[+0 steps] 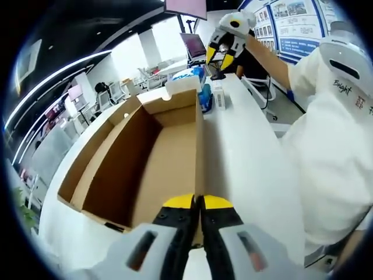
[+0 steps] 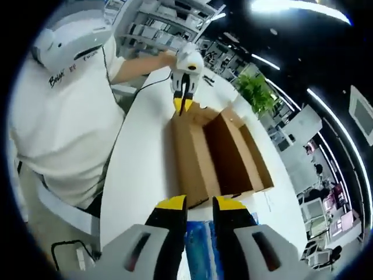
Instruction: Operate the shoe box by opening the lid, removing the specified soft item, and placing it in the target area until the item is outside and the box remains undamaged.
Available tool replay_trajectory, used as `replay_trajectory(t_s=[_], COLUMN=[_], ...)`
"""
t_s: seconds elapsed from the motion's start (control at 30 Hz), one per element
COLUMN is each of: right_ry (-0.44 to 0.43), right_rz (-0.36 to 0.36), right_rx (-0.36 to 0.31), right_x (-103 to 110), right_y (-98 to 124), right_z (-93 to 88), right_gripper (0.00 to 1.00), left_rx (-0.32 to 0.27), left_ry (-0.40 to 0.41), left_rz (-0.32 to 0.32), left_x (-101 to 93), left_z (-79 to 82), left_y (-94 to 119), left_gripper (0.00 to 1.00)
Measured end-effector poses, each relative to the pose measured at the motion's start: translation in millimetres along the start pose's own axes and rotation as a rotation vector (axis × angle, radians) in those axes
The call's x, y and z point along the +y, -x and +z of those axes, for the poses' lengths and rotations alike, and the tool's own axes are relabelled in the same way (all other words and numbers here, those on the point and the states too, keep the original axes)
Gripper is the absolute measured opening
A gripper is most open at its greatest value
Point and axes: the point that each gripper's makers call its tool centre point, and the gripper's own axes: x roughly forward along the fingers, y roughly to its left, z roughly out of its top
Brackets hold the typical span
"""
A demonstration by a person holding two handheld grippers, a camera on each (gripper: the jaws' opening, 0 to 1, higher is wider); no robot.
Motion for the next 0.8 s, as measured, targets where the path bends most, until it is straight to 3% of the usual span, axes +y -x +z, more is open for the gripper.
replay_trajectory(t_s=[0.07,0.13,0.17,0.23,0.27,0.3,0.4,0.47,0.6,0.7,0.8], right_ry=[0.003,0.029,-0.016,-0.124,-0.161,-0.193,-0.37,-0.474,-0.622,-0.657,-0.706], right_rz=[-0.054,-0.145,-0.202,-0.23,-0.278,-0.325,-0.483,-0.475,-0.453,-0.463,-0.467], right_rx=[-0.027,0.032,0.015,-0.03,-0.1,-0.123,-0.125,-0.186,-0.233,-0.246,-0.297], right_x=[-6.1,-18.2,-26.3,-31.3,-41.0,-48.7,-70.5,-71.8,-71.8,-73.9,-78.5], right_y=[-2.9,-2.5,-2.4,-1.1,2.7,6.8,23.0,25.8,25.7,24.2,24.4], right_z=[6.8,-4.2,-4.7,-3.3,3.2,3.2,-8.5,-4.3,-2.9,-2.1,5.0], right_gripper=[0.17,0.18,0.17,0.17,0.17,0.18,0.19,0.2,0.19,0.23,0.41], left_rx=[0.002,0.003,0.004,0.004,0.002,0.003,0.0,0.0,-0.008,-0.008,-0.006], left_ry=[-0.004,-0.001,0.001,-0.002,-0.002,0.0,-0.002,0.0,-0.005,-0.005,-0.003], left_rz=[-0.002,-0.006,-0.007,-0.008,-0.008,-0.007,0.0,0.001,-0.006,-0.009,-0.011], left_x=[0.4,0.5,0.7,0.7,0.9,0.9,1.2,0.9,0.2,0.1,0.0], left_z=[-0.1,-0.1,-0.1,-0.2,-0.1,-0.2,-0.3,-0.2,0.3,0.3,0.2], left_y=[0.0,0.0,-0.1,0.0,0.1,0.1,0.3,0.3,1.0,0.9,0.9], left_gripper=[0.03,0.03,0.03,0.03,0.03,0.03,0.03,0.03,0.03,0.03,0.03])
